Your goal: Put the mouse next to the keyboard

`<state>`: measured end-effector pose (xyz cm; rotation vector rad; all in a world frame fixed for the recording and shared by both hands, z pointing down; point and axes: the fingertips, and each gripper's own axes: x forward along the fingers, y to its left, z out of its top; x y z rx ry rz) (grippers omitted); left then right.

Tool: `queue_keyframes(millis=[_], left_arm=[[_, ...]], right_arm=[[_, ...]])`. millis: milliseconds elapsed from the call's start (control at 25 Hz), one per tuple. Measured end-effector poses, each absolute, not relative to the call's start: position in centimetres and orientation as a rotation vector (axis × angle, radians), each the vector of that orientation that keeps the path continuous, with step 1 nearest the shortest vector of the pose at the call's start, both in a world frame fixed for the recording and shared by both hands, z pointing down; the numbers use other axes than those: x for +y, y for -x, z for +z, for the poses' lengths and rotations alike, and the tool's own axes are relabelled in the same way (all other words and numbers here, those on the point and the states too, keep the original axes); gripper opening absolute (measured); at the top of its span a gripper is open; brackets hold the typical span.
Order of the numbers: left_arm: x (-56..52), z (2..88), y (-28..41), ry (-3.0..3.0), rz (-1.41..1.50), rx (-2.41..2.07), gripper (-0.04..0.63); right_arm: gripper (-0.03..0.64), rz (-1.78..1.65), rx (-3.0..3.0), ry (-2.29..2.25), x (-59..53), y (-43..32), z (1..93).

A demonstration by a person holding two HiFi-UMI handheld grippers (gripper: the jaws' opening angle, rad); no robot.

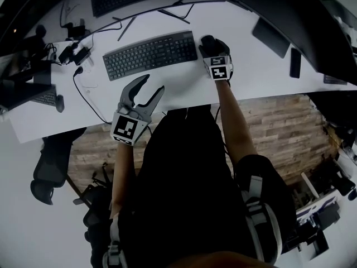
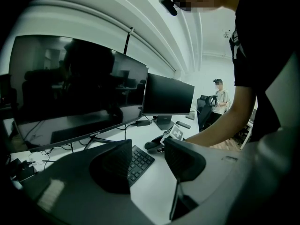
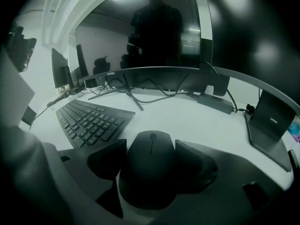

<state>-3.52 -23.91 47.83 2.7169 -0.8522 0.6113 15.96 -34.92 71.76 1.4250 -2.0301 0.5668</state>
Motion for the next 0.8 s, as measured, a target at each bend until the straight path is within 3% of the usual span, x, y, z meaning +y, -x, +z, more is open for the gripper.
queue_keyframes(millis=[200, 800], left_arm=[[-23.3, 47.4, 3.6, -2.727, 0.59, -0.863, 0.206], [-20.9, 46.1, 5.6, -2.77, 0.522, -0.883, 0.206]], right_arm=[[0.362, 0.536, -2.068, -1.397, -34.4, -15.4, 71.5], [0.354, 0.455, -2.053, -1.445, -31.4, -15.4, 68.7]])
